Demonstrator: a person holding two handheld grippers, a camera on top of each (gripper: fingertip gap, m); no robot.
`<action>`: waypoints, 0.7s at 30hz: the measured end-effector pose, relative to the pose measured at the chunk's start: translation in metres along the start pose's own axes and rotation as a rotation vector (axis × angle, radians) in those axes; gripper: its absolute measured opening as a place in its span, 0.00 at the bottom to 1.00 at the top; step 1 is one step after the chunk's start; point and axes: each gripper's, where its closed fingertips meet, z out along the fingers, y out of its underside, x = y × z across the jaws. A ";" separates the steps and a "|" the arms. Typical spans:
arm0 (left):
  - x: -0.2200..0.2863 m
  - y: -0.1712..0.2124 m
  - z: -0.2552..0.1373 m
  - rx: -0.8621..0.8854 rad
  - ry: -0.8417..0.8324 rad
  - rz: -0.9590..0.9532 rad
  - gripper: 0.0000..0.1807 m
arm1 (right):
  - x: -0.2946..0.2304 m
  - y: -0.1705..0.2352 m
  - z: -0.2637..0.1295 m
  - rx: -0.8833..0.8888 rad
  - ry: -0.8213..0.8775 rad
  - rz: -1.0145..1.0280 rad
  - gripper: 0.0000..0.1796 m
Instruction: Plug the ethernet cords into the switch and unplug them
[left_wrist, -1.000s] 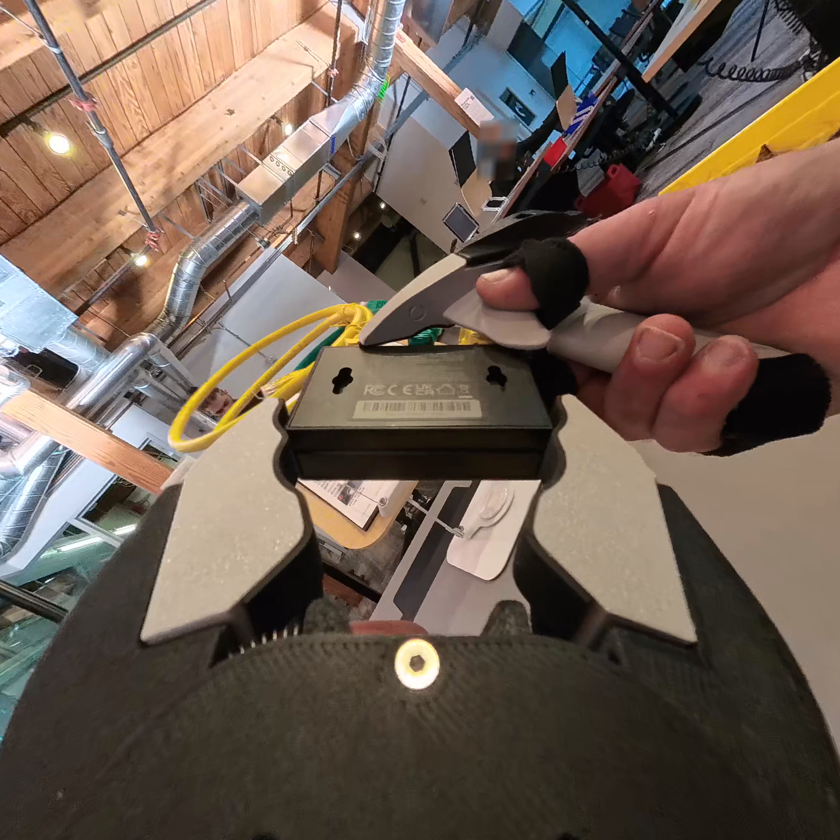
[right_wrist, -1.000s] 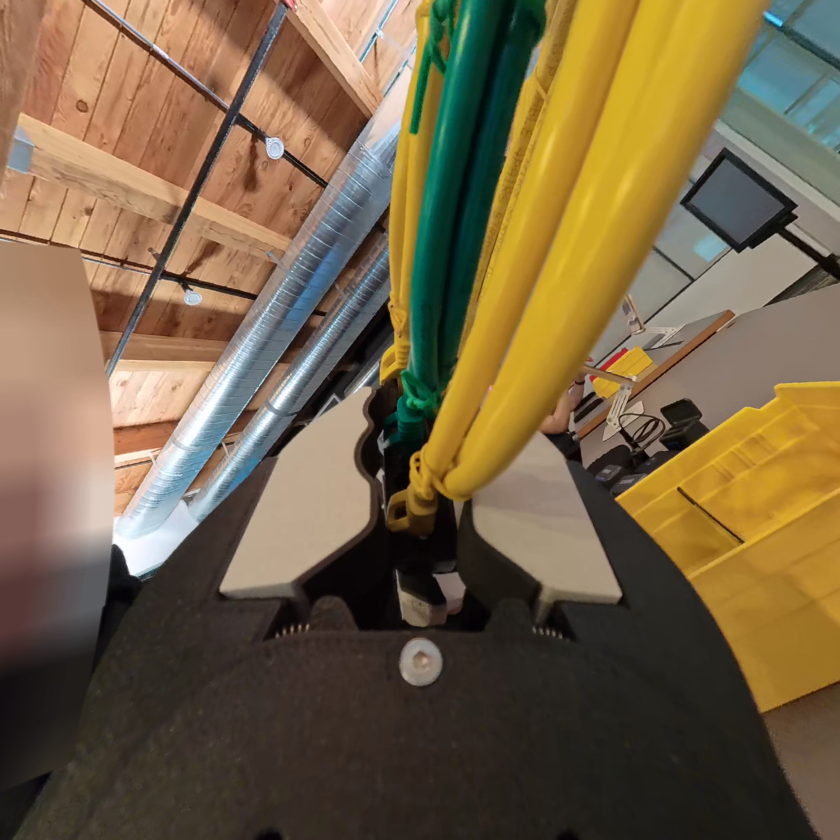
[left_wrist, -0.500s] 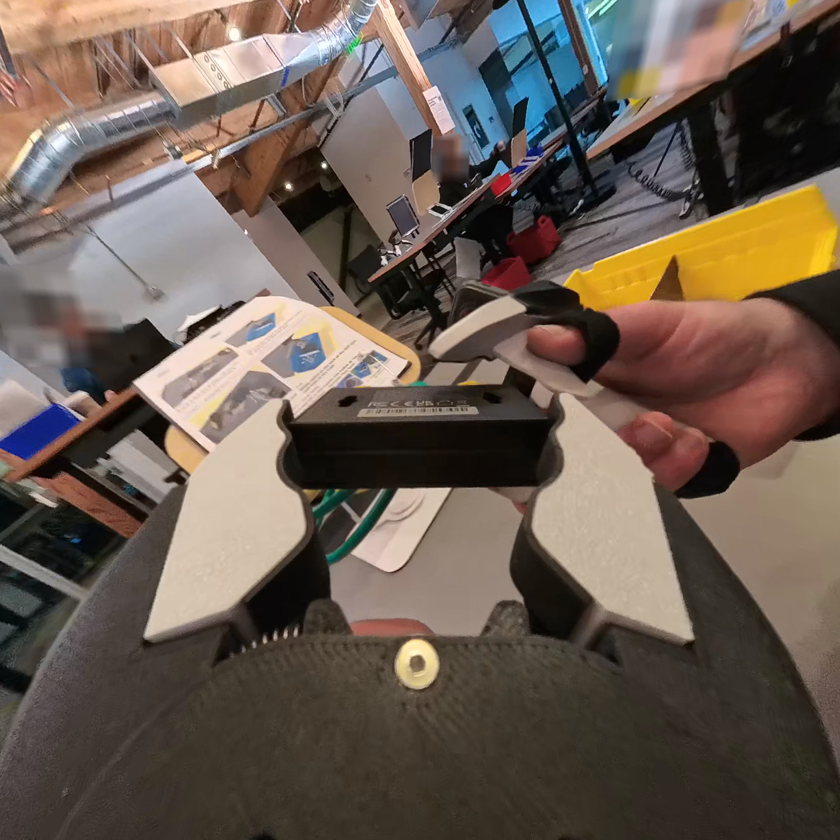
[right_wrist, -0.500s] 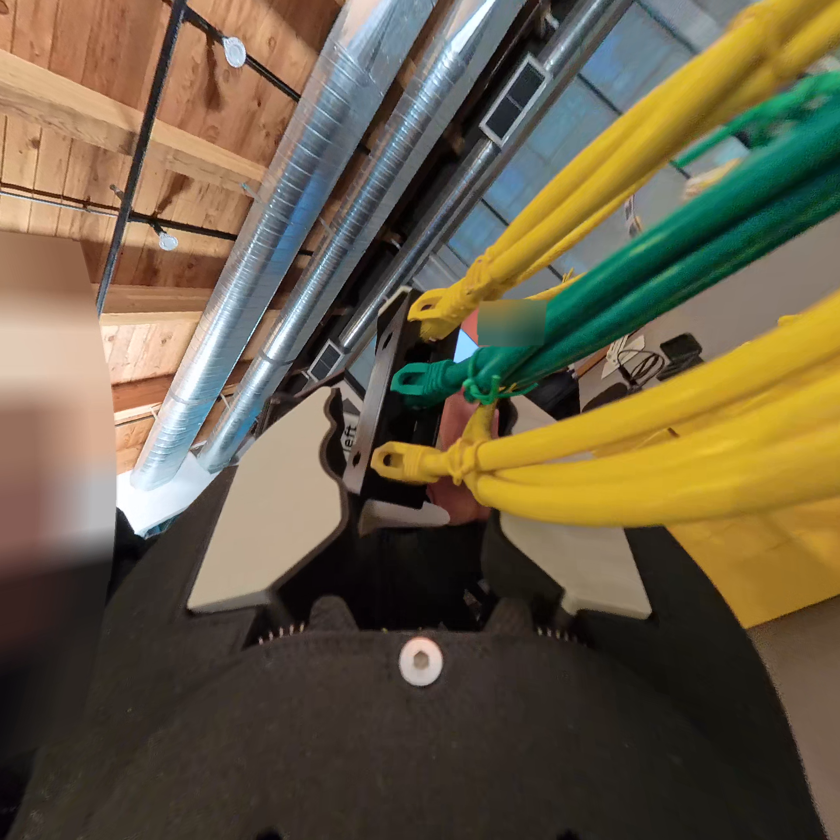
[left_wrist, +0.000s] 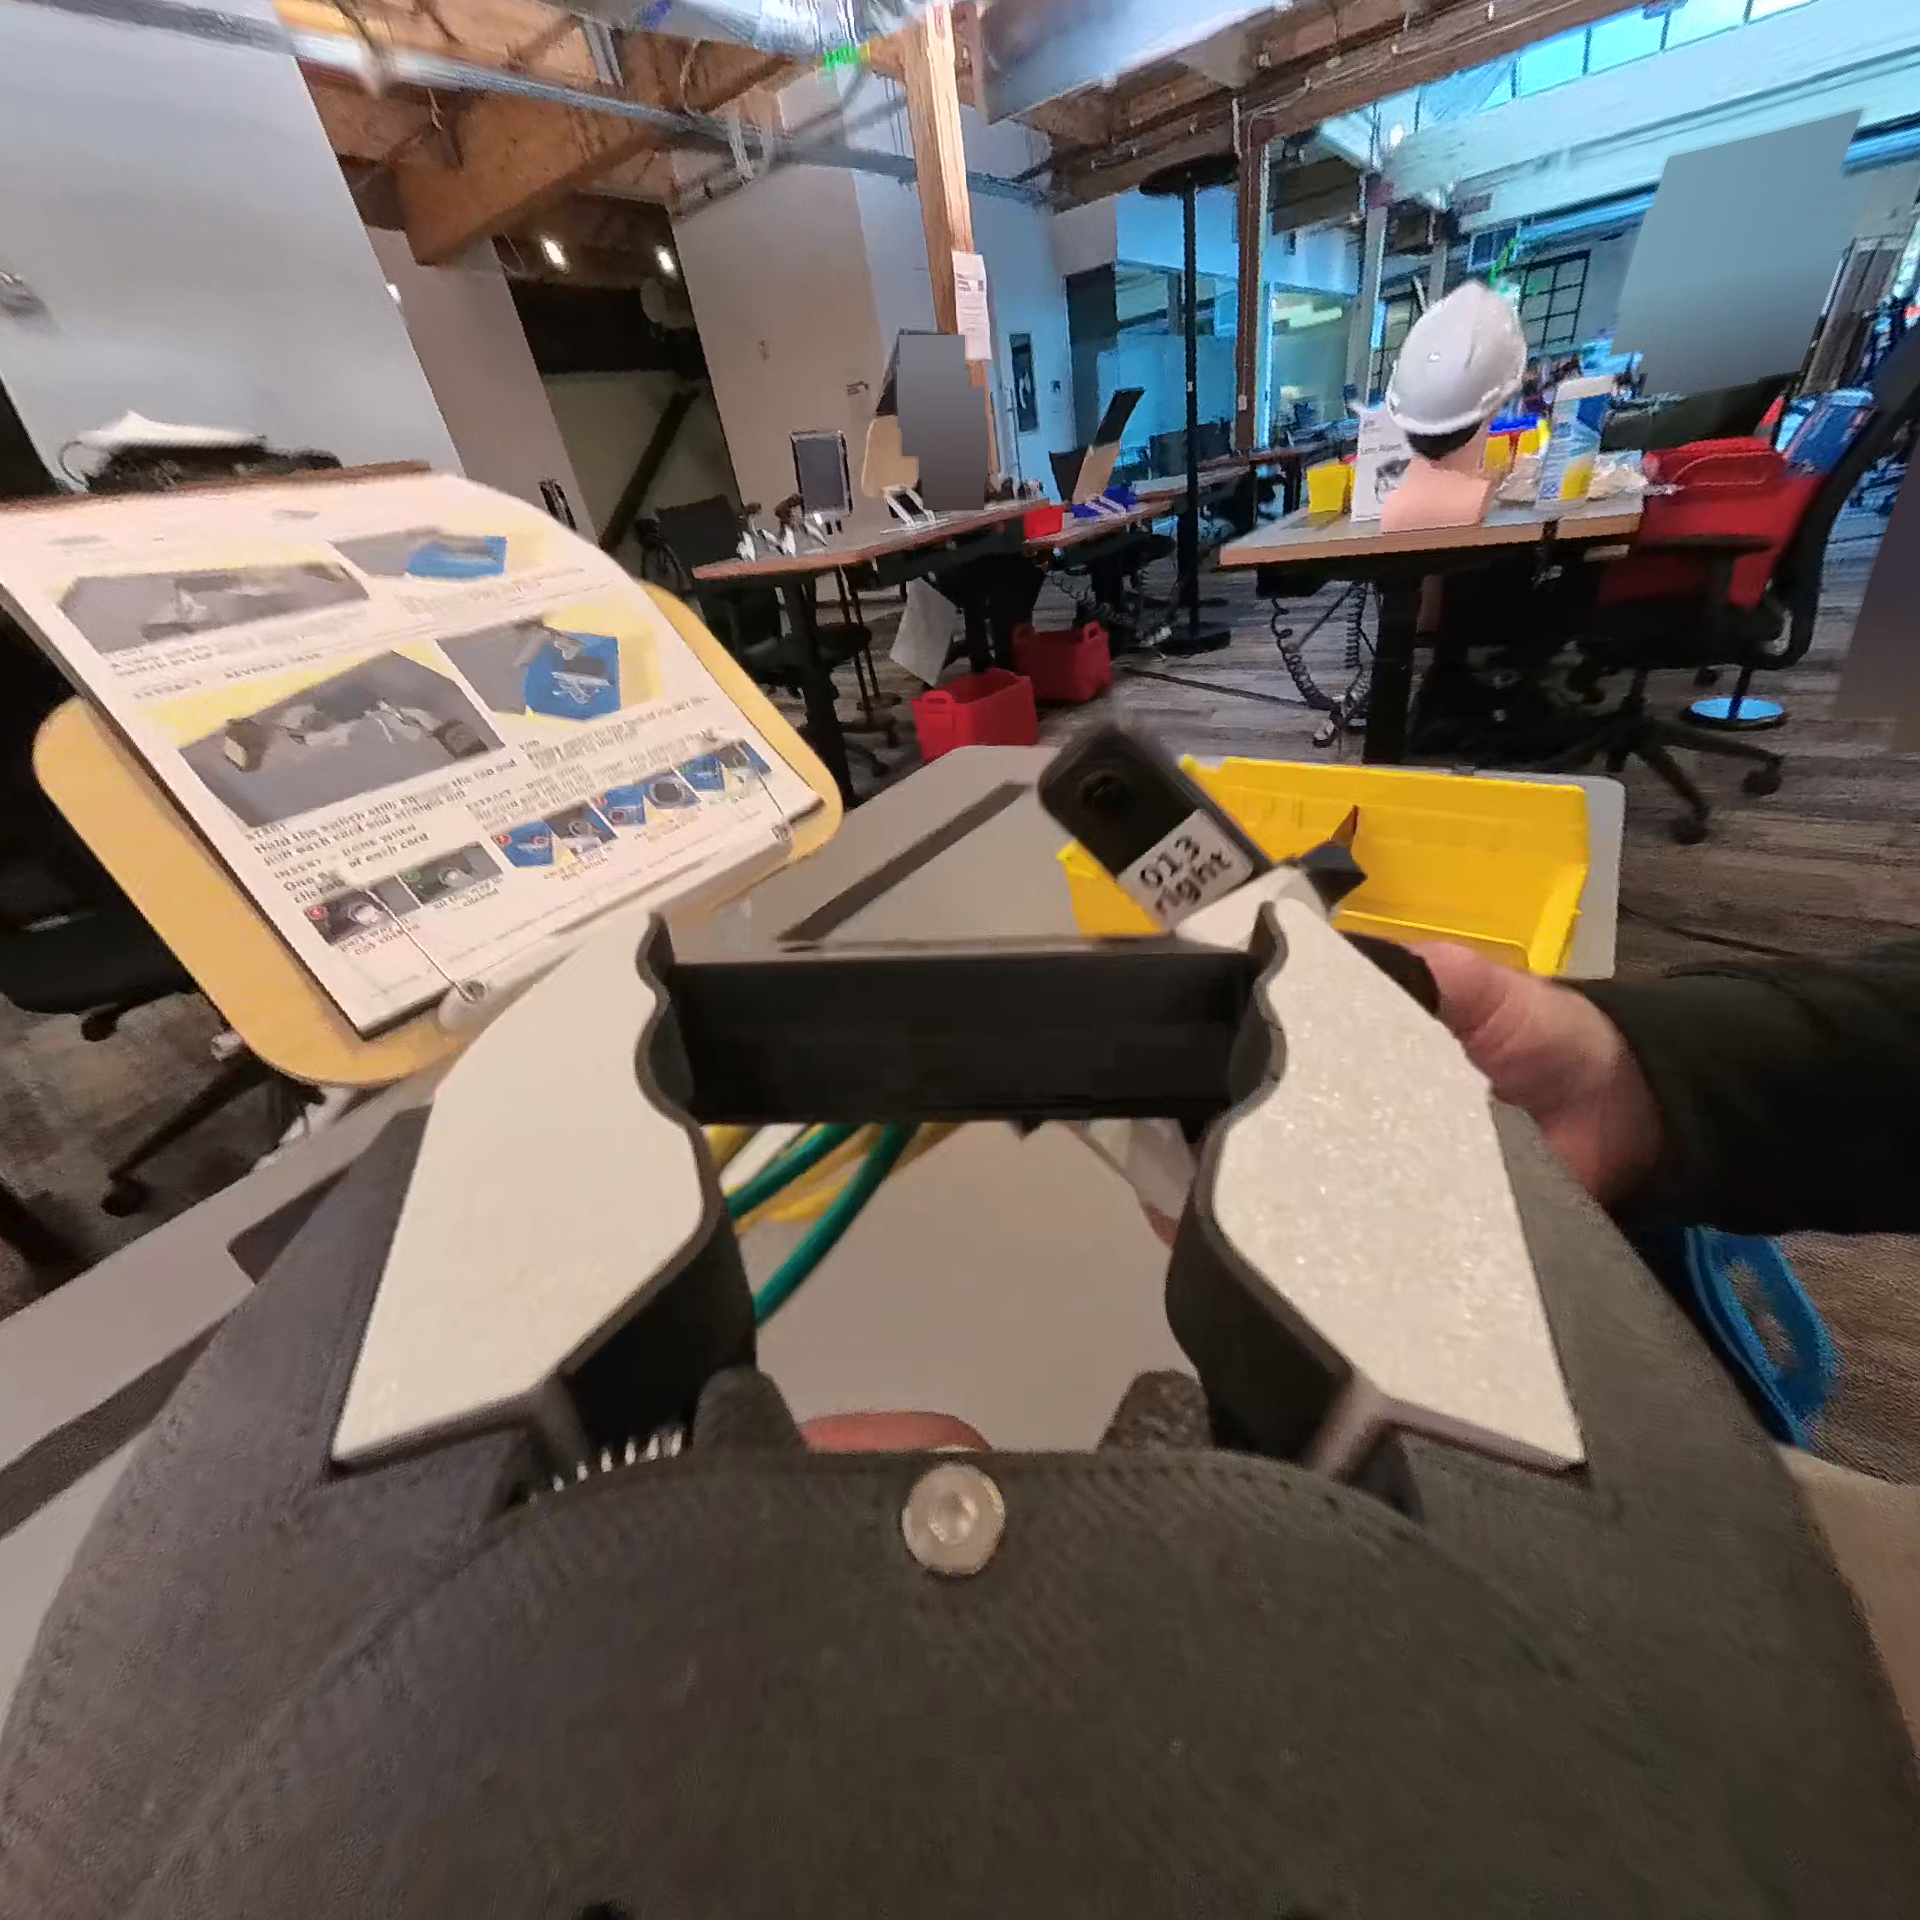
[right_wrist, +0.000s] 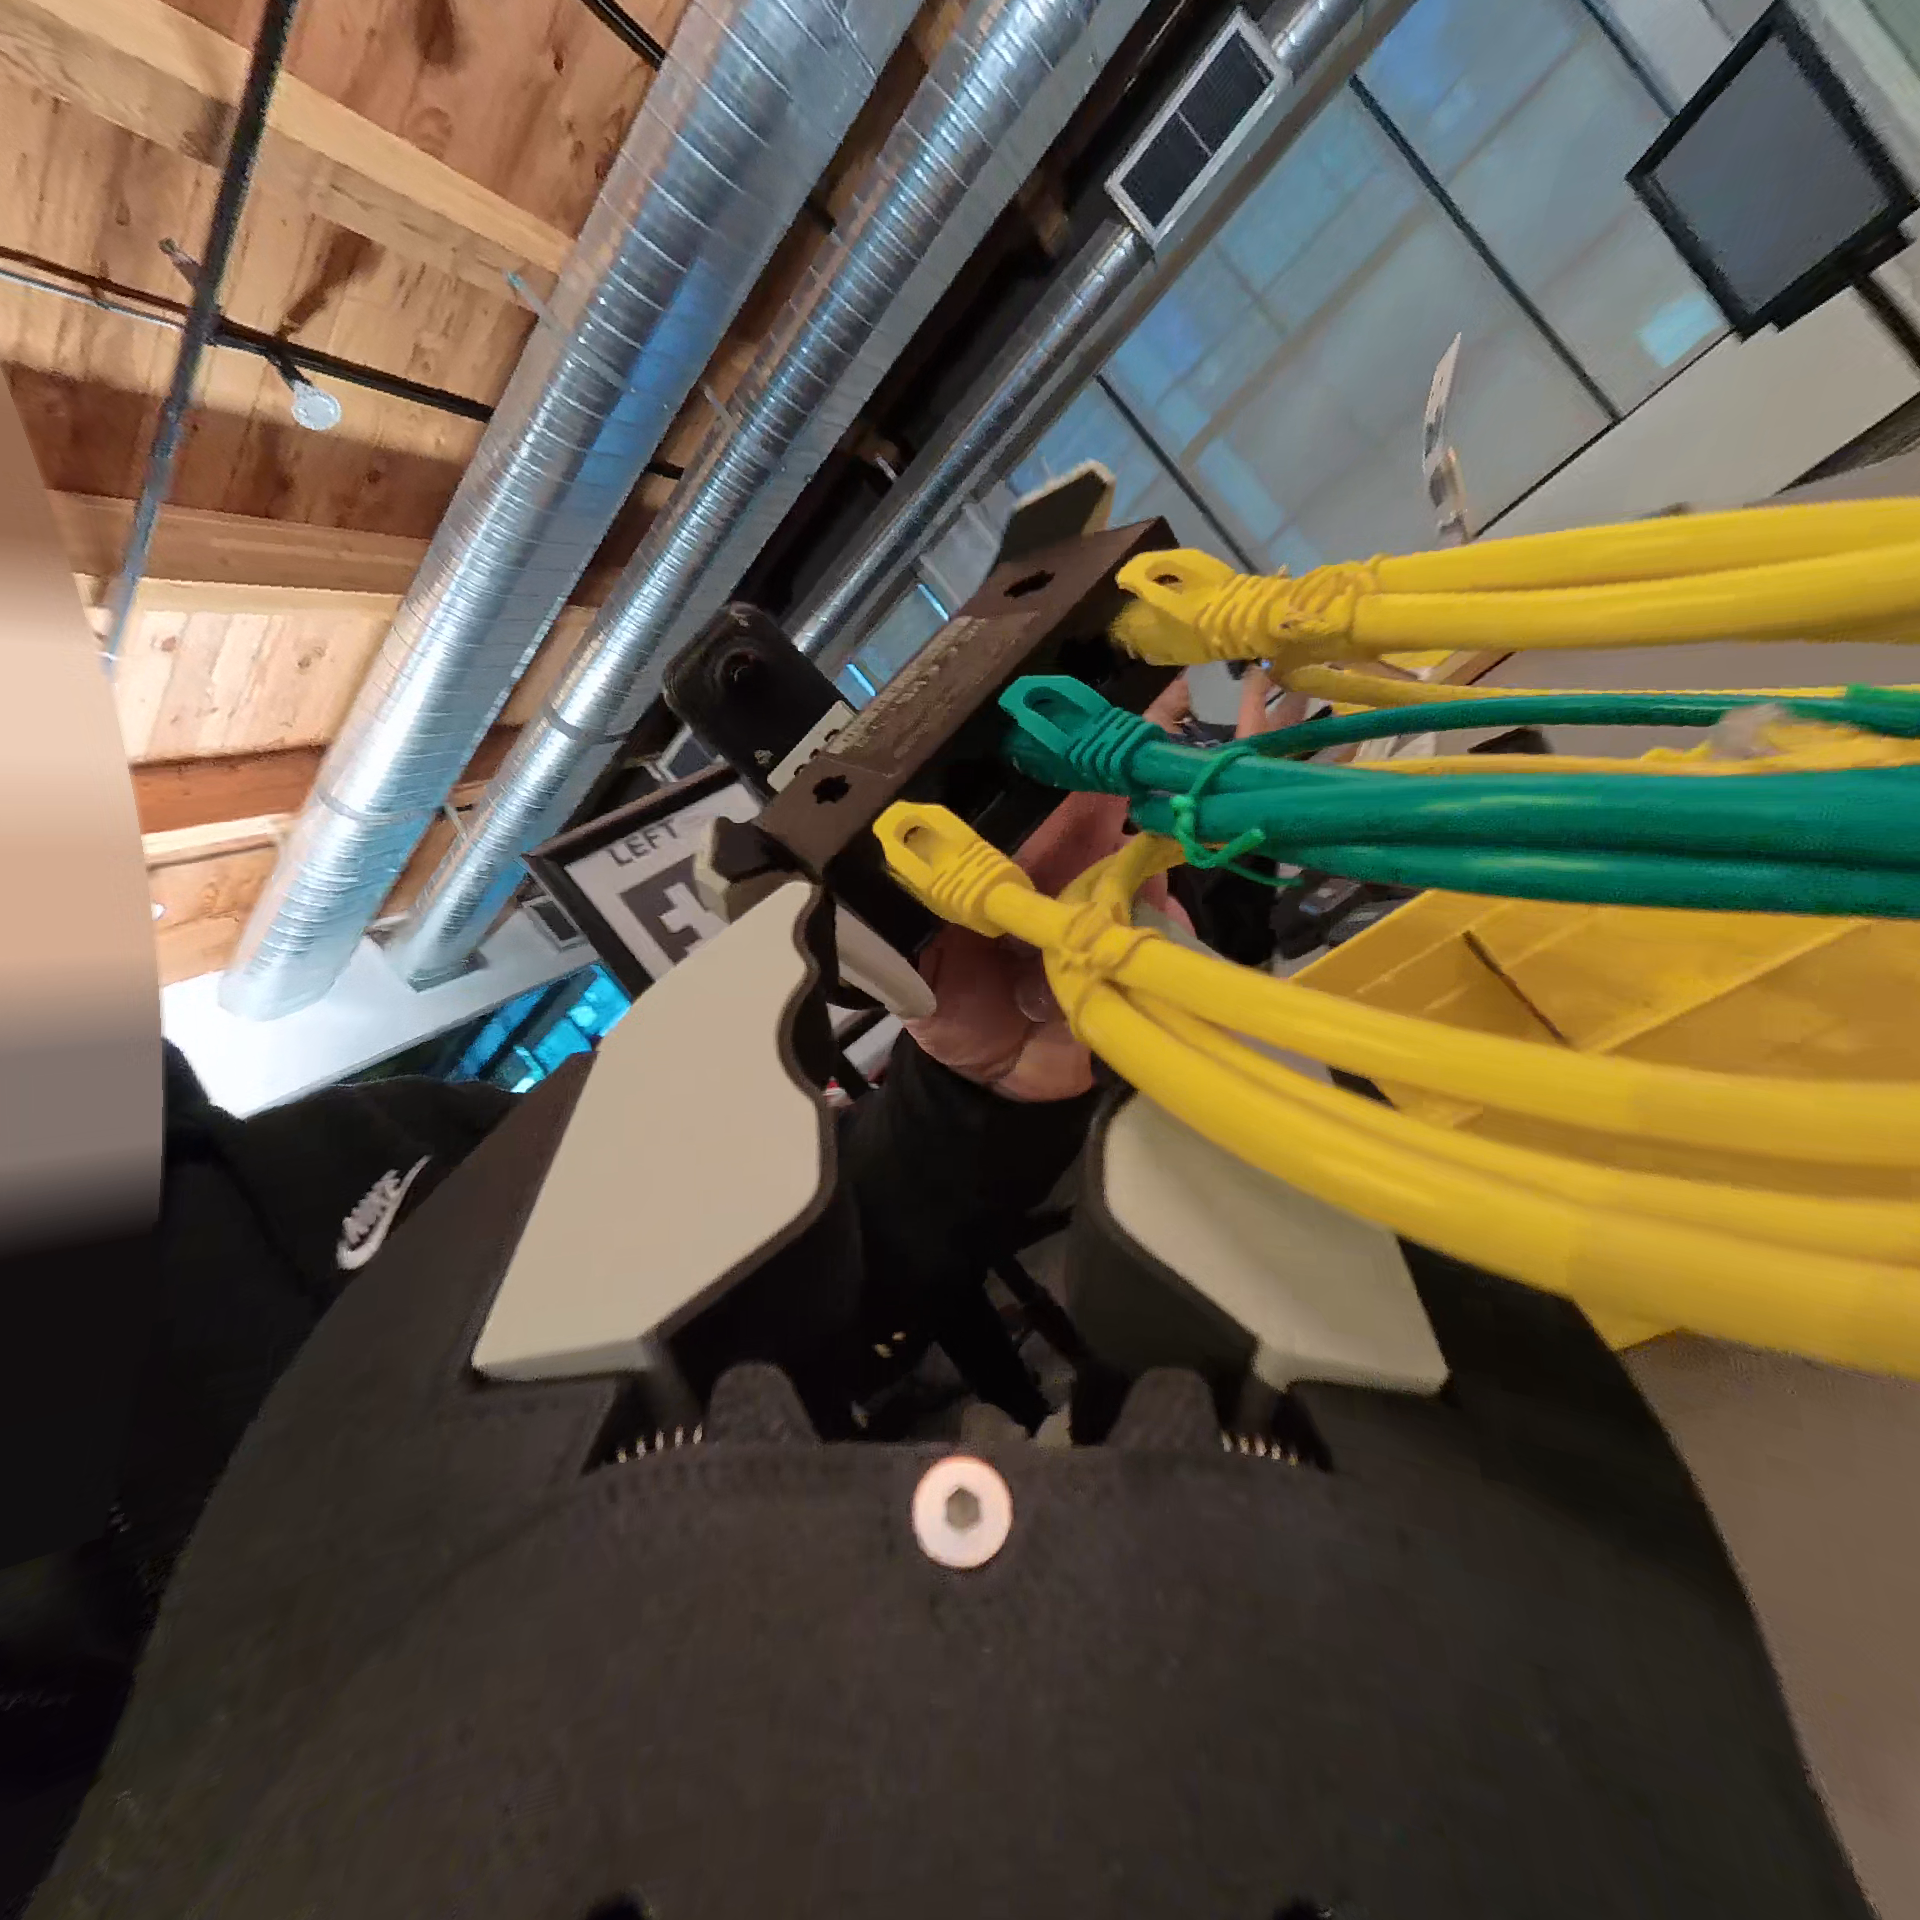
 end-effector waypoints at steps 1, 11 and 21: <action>-0.001 0.004 0.000 -0.015 0.011 -0.003 0.56 | 0.000 -0.001 -0.001 -0.003 0.025 -0.029 0.24; 0.001 0.018 0.002 -0.070 0.063 0.050 0.57 | -0.015 -0.007 -0.003 -0.034 0.014 -0.073 0.17; 0.010 0.055 0.016 -0.192 0.103 0.030 0.14 | -0.009 -0.005 -0.006 -0.092 0.083 -0.137 0.07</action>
